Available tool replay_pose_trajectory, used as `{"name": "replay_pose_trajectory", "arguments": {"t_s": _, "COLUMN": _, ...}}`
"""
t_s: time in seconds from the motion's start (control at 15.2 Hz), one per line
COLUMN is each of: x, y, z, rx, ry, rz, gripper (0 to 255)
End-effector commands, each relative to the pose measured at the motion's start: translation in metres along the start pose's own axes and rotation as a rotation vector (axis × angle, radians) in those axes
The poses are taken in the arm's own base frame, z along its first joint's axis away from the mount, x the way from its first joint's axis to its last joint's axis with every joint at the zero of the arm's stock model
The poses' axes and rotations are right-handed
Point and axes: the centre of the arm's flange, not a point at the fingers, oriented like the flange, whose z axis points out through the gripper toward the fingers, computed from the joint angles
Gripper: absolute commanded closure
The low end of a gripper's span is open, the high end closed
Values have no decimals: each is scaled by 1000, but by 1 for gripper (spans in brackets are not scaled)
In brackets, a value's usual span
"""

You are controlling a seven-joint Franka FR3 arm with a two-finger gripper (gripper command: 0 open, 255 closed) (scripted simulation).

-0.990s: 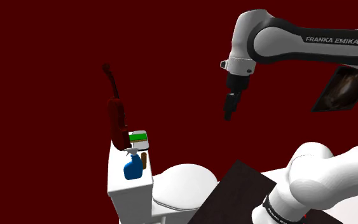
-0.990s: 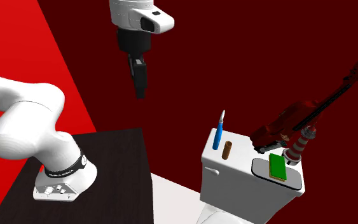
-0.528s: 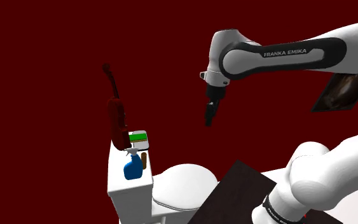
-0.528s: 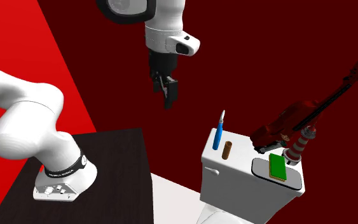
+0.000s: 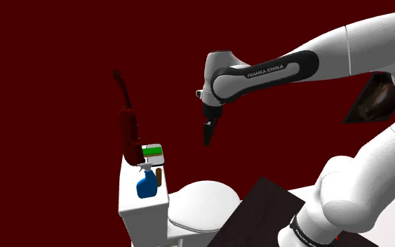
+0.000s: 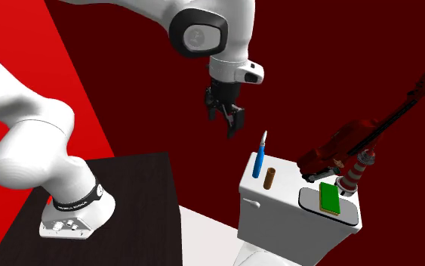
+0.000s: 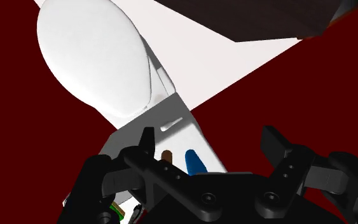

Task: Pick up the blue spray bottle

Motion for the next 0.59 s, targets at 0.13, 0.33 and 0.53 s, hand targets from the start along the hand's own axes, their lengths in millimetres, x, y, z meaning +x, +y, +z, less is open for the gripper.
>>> {"name": "replay_pose_trajectory", "arguments": {"t_s": 0.13, "x": 42, "y": 1, "z": 31, "rx": -7, "ry": 8, "rz": -72, "gripper": 0}}
{"name": "replay_pose_trajectory", "arguments": {"t_s": 0.33, "x": 75, "y": 1, "z": 52, "rx": -12, "ry": 14, "rz": -124, "gripper": 0}}
{"name": "replay_pose_trajectory", "arguments": {"t_s": 0.53, "x": 107, "y": -2, "z": 74, "rx": -17, "ry": 19, "rz": -177, "gripper": 0}}
